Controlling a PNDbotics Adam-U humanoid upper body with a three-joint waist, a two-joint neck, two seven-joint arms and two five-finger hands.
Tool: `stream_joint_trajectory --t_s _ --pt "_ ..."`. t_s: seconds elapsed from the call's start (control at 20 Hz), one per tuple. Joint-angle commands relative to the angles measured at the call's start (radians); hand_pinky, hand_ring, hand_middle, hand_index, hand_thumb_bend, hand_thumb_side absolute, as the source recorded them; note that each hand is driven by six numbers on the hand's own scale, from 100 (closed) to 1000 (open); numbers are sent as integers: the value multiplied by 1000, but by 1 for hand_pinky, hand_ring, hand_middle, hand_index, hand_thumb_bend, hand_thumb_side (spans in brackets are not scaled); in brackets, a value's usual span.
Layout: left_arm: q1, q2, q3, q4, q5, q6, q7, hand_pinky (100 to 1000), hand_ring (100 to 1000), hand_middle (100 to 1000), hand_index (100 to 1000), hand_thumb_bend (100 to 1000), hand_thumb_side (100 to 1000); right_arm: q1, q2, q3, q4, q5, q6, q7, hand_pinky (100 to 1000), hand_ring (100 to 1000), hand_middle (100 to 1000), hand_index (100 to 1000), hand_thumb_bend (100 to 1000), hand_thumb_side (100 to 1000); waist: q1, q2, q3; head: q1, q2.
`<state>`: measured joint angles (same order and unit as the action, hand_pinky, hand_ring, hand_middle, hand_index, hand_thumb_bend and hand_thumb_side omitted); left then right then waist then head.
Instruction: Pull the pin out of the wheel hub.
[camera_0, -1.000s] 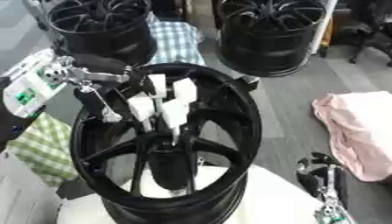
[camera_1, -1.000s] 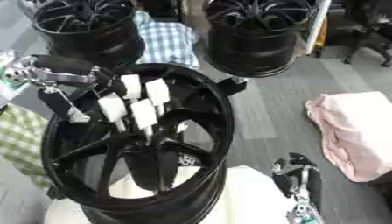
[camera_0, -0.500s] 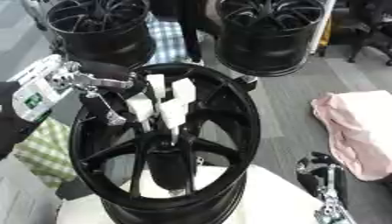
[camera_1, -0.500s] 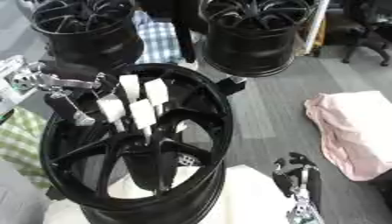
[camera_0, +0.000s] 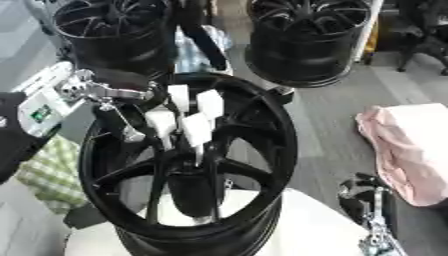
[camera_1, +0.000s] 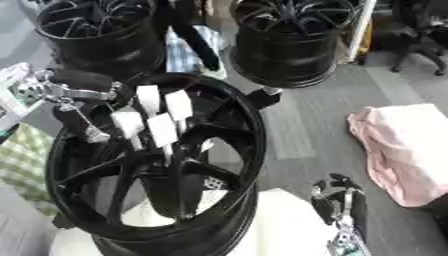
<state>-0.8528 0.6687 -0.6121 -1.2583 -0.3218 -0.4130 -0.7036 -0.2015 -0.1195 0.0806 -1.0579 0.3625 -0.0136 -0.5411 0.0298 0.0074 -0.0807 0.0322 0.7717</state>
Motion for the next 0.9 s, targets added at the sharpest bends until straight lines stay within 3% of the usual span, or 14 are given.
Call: stream_joint_trajectory --t_s 0.05,0.35,0.5,0.7,0.9 --pt "-28 17 27 -11 40 -185 -203 760 585 605 713 100 100 -11 -9 2 -19 6 -3 0 660 511 619 751 100 216 0 -8 1 -2 -2" --pt "-42 31 47 -33 101 -140 -203 761 572 587 695 100 100 -11 -11 1 -17 5 -2 0 660 511 620 751 100 217 -1 -9 5 -2 -2" --pt "-52 53 85 -48 110 -122 -203 762 567 581 690 100 100 -10 -10 1 -16 4 -1 -1 660 511 619 751 100 218 -1 -10 7 -2 -2" --pt "-58 115 178 -87 144 -87 -203 765 567 584 689 100 100 -7 -13 -1 -13 2 0 -2 661 511 620 751 100 218 0 -11 16 -5 -2" --pt "-34 199 310 -145 182 -42 -203 768 583 587 692 100 100 -6 -14 -4 -11 0 1 -6 660 511 620 751 100 218 0 -13 24 -8 -2"
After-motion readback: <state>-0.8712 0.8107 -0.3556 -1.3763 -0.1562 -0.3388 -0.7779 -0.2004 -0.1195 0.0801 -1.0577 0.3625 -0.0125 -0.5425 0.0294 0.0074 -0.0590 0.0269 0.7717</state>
